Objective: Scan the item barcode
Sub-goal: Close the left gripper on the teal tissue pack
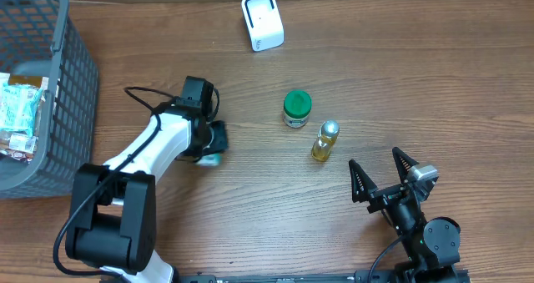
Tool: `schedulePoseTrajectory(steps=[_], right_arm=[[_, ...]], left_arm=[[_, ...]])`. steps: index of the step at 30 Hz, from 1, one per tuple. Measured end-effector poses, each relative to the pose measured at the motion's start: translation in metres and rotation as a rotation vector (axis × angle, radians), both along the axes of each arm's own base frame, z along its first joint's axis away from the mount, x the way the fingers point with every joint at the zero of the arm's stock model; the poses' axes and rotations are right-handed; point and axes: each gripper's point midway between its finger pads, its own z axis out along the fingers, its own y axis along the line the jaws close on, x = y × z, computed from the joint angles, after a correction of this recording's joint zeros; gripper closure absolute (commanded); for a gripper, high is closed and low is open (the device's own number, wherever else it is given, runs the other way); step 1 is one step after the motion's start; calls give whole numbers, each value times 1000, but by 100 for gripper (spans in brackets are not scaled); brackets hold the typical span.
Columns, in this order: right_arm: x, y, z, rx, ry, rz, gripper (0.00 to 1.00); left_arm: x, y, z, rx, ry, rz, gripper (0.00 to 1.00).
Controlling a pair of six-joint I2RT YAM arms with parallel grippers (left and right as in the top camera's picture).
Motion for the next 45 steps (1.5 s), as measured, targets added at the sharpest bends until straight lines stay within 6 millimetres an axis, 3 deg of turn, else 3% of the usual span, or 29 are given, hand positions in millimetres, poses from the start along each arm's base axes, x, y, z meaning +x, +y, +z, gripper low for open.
schedulePoseTrajectory(steps=[2, 5, 9, 19, 22, 29, 33, 37, 40, 42, 45], right_arm=[[0, 0, 0, 0, -1, 0, 0], [0, 0, 0, 0, 0, 0, 0], [0, 0, 0, 0, 0, 0, 0], [0, 0, 0, 0, 0, 0, 0], [0, 0, 0, 0, 0, 0, 0], [0, 0, 0, 0, 0, 0, 0], [0, 0, 0, 0, 0, 0, 0], [0, 0, 0, 0, 0, 0, 0], [0, 0, 0, 0, 1, 0, 0], [0, 0, 0, 0, 0, 0, 0], [0, 0, 0, 0, 0, 0, 0]], left_arm=[[5, -24, 3, -133, -18, -44, 74], [4, -45, 8, -252, -13, -86, 72], [3, -55, 15, -311, -3, -106, 68], [28, -67, 68, -355, -24, -123, 67], [21, -66, 67, -342, 4, -122, 67], [-4, -70, 50, -110, 45, -197, 61], [-6, -60, 44, 20, 30, -208, 66], [4, -29, 43, 87, 21, -161, 62], [9, -16, 44, 42, 27, -163, 60], [10, -12, 45, -4, 30, -191, 62], [11, -11, 47, -59, 22, -236, 58]])
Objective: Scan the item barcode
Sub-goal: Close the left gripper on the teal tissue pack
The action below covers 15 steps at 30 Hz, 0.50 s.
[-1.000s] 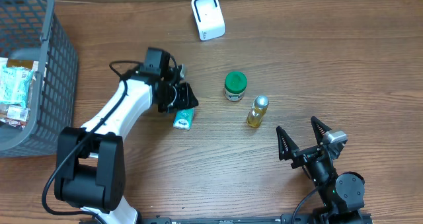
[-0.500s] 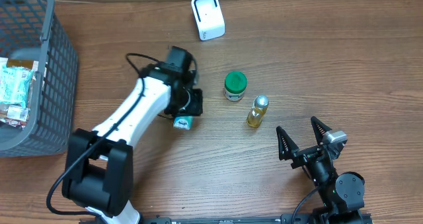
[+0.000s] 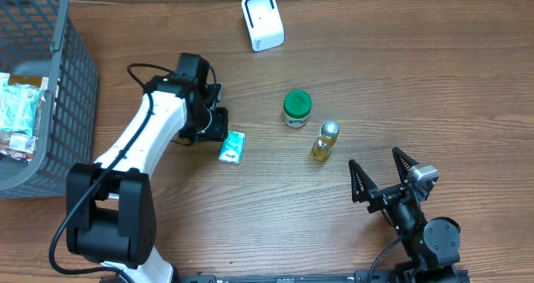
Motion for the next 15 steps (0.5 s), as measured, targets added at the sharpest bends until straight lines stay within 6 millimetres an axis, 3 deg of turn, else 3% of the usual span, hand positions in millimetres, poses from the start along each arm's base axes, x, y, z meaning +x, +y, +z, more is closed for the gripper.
schedulePoseTrajectory(steps=[3, 7, 9, 15], right_arm=[[0, 0, 0, 0, 0, 0, 0], [0, 0, 0, 0, 0, -1, 0], [0, 0, 0, 0, 1, -1, 0], [0, 0, 0, 1, 1, 0, 0]], left_arm=[[1, -7, 2, -33, -14, -40, 60], [4, -10, 3, -51, -32, -67, 73], [3, -10, 2, -51, -31, -71, 66], [-1, -10, -1, -49, -20, -71, 56]])
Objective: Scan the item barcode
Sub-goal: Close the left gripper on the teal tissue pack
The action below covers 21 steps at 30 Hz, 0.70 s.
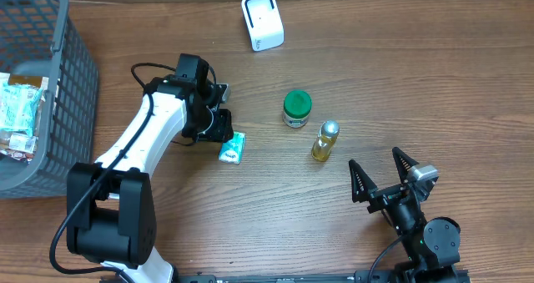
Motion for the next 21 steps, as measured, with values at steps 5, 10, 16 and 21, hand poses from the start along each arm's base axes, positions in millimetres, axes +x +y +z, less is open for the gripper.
schedulePoseTrajectory(steps=[5, 10, 16, 21], right_arm=[[0, 0, 0, -1, 0, 0, 0], [0, 0, 0, -1, 0, 1, 0], [0, 0, 0, 0, 0, 0, 0], [0, 0, 0, -1, 0, 0, 0]], left_arm=[[0, 3, -4, 14, -2, 4, 58], [-5, 9, -23, 45, 2, 32, 60], [-7, 11, -36, 50, -9, 39, 62], [-5, 11, -36, 48, -12, 57, 62]])
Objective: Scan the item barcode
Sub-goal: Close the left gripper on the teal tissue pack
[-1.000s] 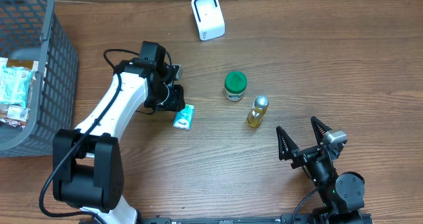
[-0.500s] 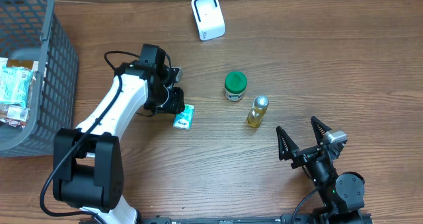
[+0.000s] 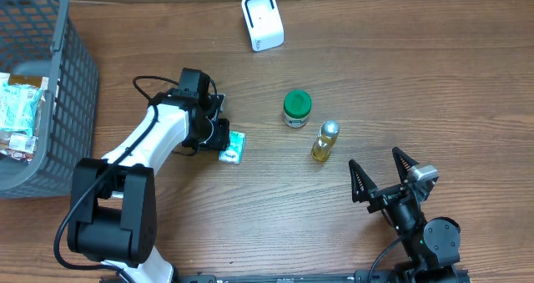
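Note:
A small teal and white packet (image 3: 234,147) lies flat on the wooden table, left of centre. My left gripper (image 3: 220,136) is down at the packet's left edge, and its black fingers touch or overlap that edge. Its wrist hides the jaws, so how they stand does not show. The white barcode scanner (image 3: 262,21) stands at the back of the table, well away from the packet. At the front right my right gripper (image 3: 382,174) points upward, open, with nothing between its fingers.
A green-lidded jar (image 3: 296,108) and a small yellow bottle with a silver cap (image 3: 324,141) stand right of the packet. A grey mesh basket (image 3: 71,74) holding several wrapped packets fills the left edge. The left arm's cable loops beside its wrist.
My left gripper has shifted slightly toward the front and now sits against the packet's left edge. The packet, jar, bottle, scanner and right arm have not moved.
At first my left gripper covered the teal packet further left on the table. Then the packet lay free to the right of the gripper, which had moved back. The gripper then edged nearer, and now it is against the packet.

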Tool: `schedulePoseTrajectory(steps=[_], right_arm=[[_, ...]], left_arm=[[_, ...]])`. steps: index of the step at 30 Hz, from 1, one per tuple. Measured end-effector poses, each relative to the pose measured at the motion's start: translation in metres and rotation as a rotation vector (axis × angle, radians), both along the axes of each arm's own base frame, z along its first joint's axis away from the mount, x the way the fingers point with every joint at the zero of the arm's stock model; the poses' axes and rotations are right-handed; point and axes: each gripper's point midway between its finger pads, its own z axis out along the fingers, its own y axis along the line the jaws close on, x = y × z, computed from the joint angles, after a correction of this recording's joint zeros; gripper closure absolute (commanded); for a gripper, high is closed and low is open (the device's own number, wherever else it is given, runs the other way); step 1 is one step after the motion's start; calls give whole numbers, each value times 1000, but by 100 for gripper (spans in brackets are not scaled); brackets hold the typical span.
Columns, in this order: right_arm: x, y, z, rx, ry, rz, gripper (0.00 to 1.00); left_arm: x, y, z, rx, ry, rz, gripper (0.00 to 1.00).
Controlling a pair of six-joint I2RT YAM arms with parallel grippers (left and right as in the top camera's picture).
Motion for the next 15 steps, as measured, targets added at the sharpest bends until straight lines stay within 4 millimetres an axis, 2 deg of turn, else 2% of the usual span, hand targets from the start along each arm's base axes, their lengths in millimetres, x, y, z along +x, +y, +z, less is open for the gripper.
schedulePoseTrajectory(steps=[4, 11, 15], right_arm=[[0, 0, 0, 0, 0, 0, 0], [0, 0, 0, 0, 0, 0, 0], [0, 0, 0, 0, 0, 0, 0]], left_arm=[[0, 0, -2, -1, -2, 3, 58], [-5, -1, -13, -13, -4, 16, 58], [-4, -2, -17, -22, -7, 22, 64]])
